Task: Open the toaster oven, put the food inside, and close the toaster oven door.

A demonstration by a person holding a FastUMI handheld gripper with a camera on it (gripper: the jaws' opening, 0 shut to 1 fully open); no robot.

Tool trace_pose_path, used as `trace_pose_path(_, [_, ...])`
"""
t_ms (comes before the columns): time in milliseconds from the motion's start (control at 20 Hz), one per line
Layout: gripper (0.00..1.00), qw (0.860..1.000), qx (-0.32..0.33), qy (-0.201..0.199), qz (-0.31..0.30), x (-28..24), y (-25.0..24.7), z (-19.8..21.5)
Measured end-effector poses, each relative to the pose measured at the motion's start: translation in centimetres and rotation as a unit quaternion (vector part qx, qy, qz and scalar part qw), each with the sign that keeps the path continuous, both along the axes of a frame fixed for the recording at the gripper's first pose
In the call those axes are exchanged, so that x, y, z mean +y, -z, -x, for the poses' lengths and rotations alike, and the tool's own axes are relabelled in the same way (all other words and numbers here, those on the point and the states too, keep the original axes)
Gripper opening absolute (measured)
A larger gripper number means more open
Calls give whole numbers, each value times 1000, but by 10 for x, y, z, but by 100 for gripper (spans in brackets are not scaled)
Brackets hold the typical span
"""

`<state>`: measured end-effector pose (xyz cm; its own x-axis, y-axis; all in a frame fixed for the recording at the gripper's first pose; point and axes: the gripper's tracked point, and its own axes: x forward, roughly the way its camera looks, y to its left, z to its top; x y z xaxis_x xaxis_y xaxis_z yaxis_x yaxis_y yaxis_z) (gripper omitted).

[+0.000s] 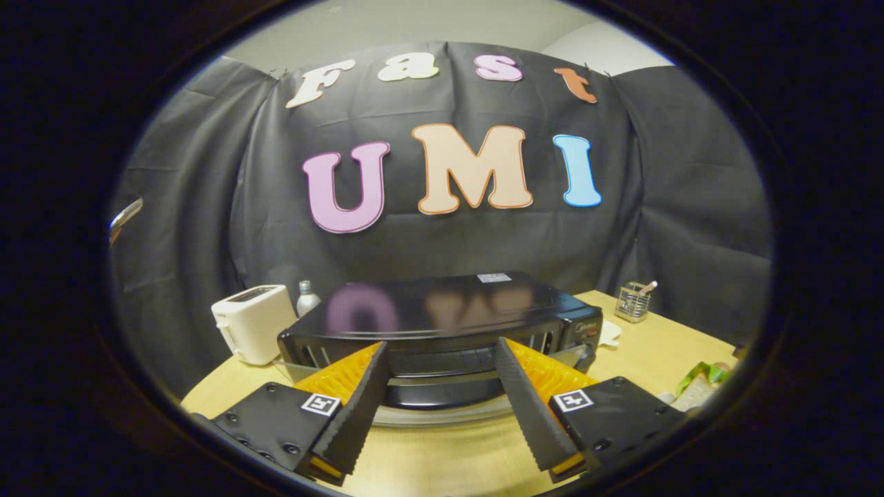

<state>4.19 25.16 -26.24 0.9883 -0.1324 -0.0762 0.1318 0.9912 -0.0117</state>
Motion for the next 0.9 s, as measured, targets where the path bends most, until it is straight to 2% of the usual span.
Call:
trace_pose_path(400, [96, 996, 88, -18, -5, -2, 34, 45])
trace_pose_path(500, [96, 989, 146, -23, -9, -6, 61, 55])
trace_pose_path(650, [92, 971, 237, -15, -17, -14, 110, 71])
trace_pose_path(900, [86, 956, 293, -7, -25, -20, 155, 74])
